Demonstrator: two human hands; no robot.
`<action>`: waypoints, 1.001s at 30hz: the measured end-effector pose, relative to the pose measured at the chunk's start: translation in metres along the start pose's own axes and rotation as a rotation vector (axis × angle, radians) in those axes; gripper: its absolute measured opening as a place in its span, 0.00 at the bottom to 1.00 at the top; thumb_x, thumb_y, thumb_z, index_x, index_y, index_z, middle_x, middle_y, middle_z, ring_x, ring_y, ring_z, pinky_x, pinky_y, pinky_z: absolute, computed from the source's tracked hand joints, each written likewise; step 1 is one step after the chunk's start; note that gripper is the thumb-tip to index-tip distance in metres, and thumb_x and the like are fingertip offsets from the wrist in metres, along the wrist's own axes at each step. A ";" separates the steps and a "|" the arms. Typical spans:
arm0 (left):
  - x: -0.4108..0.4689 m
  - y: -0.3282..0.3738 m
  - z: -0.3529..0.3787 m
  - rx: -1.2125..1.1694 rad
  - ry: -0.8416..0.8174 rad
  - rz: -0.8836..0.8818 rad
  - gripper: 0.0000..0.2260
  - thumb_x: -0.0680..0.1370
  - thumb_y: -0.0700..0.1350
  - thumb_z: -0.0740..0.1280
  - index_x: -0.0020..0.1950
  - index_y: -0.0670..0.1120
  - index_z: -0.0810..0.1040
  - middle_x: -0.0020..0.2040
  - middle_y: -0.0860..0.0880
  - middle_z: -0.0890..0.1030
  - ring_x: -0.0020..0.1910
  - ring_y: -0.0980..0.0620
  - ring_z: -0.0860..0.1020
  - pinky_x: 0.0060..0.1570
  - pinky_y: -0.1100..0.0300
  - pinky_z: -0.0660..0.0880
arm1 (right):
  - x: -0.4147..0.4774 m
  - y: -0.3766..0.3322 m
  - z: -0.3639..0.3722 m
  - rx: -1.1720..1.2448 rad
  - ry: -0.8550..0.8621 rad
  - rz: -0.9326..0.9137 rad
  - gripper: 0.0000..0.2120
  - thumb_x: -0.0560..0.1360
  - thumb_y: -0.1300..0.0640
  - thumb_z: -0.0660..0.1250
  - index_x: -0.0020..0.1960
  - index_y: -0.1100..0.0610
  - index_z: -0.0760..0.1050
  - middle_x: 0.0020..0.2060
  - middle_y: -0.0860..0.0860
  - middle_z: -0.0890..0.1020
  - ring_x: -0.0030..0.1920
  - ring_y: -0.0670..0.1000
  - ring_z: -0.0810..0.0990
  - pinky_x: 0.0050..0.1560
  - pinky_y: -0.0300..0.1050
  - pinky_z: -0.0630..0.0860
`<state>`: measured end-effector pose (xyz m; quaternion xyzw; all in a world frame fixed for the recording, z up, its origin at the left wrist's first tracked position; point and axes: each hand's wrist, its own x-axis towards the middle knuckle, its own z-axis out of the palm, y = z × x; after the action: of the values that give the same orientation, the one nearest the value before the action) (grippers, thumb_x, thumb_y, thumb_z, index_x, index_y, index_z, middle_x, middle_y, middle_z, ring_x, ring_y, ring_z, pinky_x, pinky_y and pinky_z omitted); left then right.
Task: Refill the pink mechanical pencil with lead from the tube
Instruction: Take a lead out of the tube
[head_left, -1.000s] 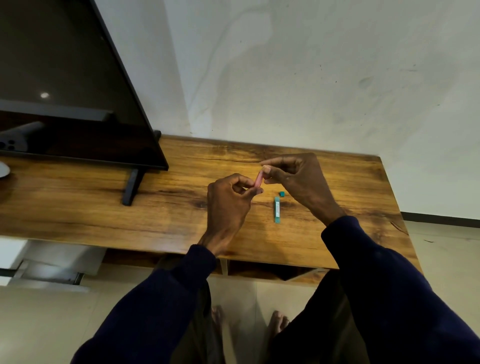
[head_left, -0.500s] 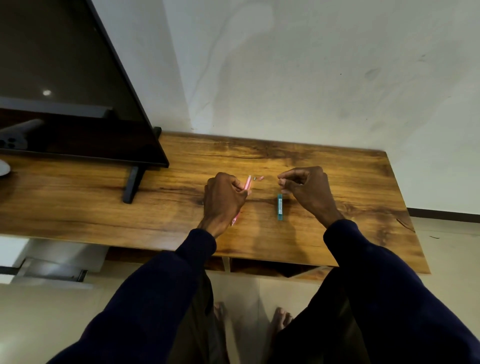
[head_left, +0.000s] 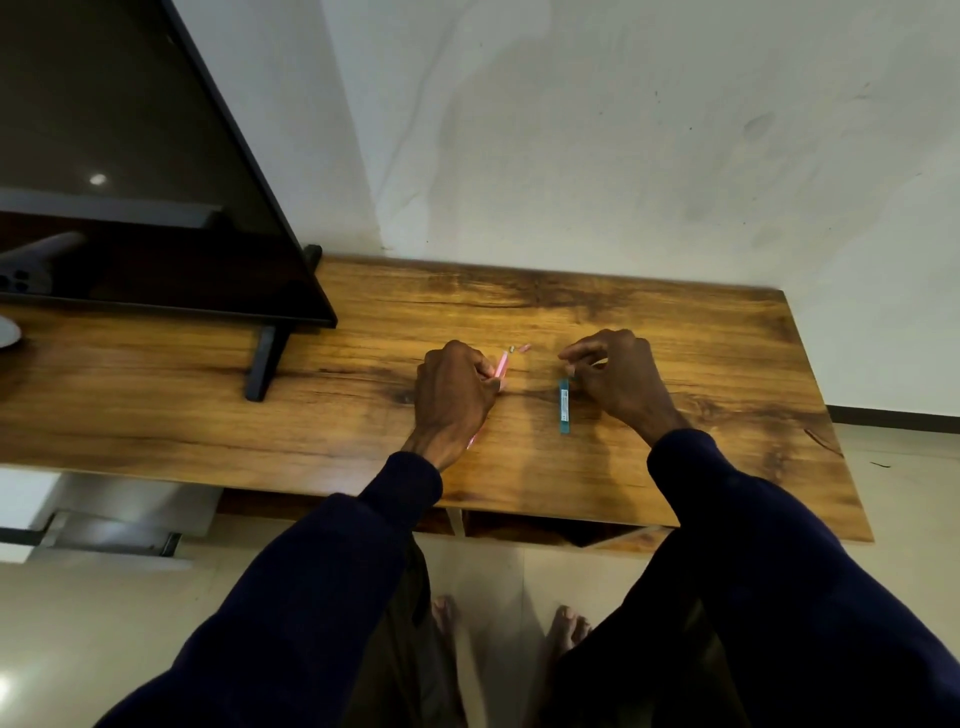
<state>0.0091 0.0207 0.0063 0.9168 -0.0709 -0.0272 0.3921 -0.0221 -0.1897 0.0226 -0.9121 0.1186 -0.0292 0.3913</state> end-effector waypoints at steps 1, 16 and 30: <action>0.000 -0.001 0.002 0.009 -0.001 0.000 0.09 0.71 0.46 0.82 0.47 0.46 0.88 0.43 0.50 0.88 0.40 0.57 0.85 0.44 0.54 0.85 | 0.000 0.002 0.001 -0.016 -0.011 -0.001 0.10 0.76 0.71 0.72 0.53 0.61 0.86 0.49 0.51 0.84 0.43 0.37 0.79 0.38 0.20 0.71; -0.019 0.006 0.004 0.070 0.096 0.108 0.08 0.76 0.44 0.77 0.53 0.44 0.87 0.48 0.47 0.87 0.46 0.52 0.84 0.46 0.56 0.82 | -0.003 0.009 0.008 -0.077 0.020 -0.029 0.11 0.76 0.73 0.70 0.52 0.62 0.86 0.48 0.52 0.83 0.40 0.37 0.77 0.38 0.20 0.72; -0.042 0.047 0.057 0.137 -0.057 0.083 0.20 0.75 0.59 0.76 0.54 0.43 0.82 0.53 0.44 0.83 0.52 0.46 0.81 0.50 0.53 0.79 | -0.008 0.018 0.016 -0.069 0.047 -0.067 0.09 0.77 0.73 0.68 0.52 0.65 0.84 0.49 0.55 0.85 0.41 0.39 0.80 0.40 0.24 0.76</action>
<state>-0.0440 -0.0461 0.0008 0.9366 -0.1216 -0.0324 0.3271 -0.0308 -0.1884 -0.0012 -0.9276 0.0980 -0.0597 0.3555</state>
